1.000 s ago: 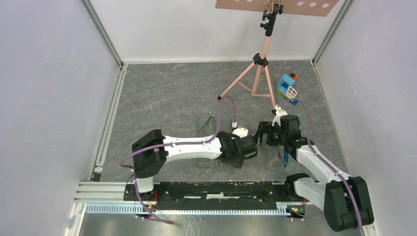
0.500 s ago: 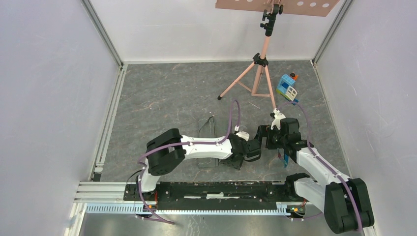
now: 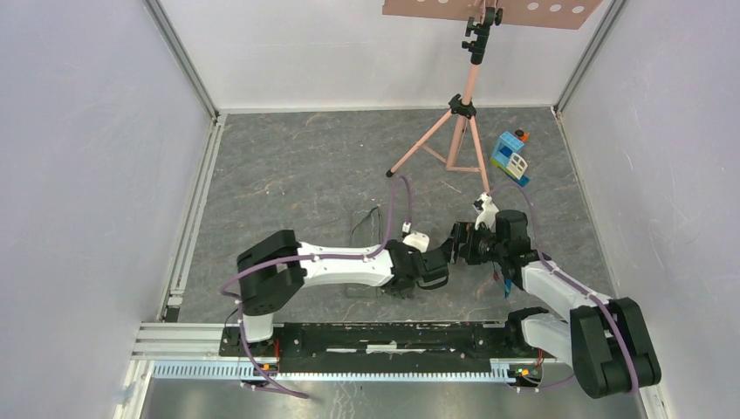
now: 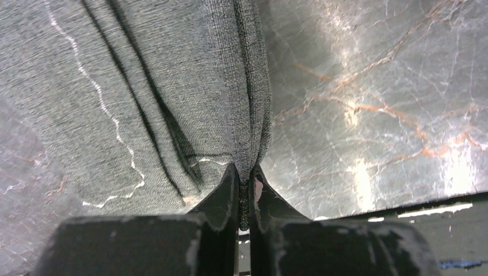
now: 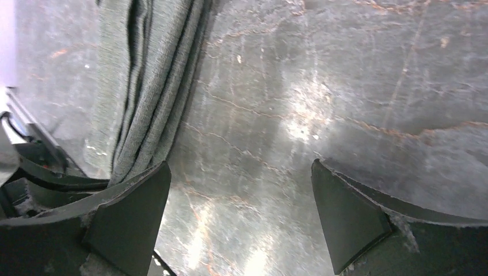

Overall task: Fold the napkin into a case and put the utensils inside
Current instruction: Pick up the 2/3-rectangle-folded napkin from the center of the board.

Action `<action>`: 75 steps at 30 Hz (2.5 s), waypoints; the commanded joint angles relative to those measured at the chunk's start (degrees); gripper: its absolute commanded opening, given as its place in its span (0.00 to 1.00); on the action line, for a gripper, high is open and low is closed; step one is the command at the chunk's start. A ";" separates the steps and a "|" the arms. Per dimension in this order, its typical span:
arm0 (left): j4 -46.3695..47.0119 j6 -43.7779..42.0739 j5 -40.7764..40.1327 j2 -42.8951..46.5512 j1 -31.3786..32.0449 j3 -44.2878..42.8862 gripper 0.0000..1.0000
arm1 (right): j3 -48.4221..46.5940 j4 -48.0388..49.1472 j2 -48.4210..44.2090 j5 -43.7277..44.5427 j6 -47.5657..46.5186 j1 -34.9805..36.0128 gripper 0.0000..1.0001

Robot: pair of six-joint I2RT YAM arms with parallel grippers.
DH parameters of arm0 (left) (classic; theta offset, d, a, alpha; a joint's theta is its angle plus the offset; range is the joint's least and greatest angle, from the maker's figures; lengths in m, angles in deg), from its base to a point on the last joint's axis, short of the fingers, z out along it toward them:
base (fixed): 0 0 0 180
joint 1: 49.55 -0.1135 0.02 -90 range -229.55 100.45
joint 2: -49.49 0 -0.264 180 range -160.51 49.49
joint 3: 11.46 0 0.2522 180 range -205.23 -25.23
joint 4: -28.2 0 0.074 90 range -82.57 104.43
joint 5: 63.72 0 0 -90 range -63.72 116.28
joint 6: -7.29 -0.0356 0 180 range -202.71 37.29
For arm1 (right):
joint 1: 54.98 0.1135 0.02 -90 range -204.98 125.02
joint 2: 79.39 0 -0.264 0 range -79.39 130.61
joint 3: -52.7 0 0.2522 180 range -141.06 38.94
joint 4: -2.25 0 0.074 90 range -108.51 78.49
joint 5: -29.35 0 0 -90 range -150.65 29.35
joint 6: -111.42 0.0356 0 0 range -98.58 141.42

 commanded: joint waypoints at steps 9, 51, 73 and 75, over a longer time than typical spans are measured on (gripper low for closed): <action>4.93 3.41 0.88 10.37 -1.30 5.61 0.02 | 1.98 36.74 14.01 -2.42 29.40 11.44 0.98; 6.72 1.34 4.00 13.06 -2.16 7.57 0.02 | -1.02 60.83 36.95 5.35 41.50 17.57 0.70; 9.85 0.04 7.14 13.28 -2.18 8.09 0.13 | -4.73 58.18 39.74 5.05 34.78 15.56 0.05; 11.51 -0.69 8.77 15.40 -3.00 9.16 0.34 | -5.76 56.64 39.91 3.28 31.59 15.47 0.00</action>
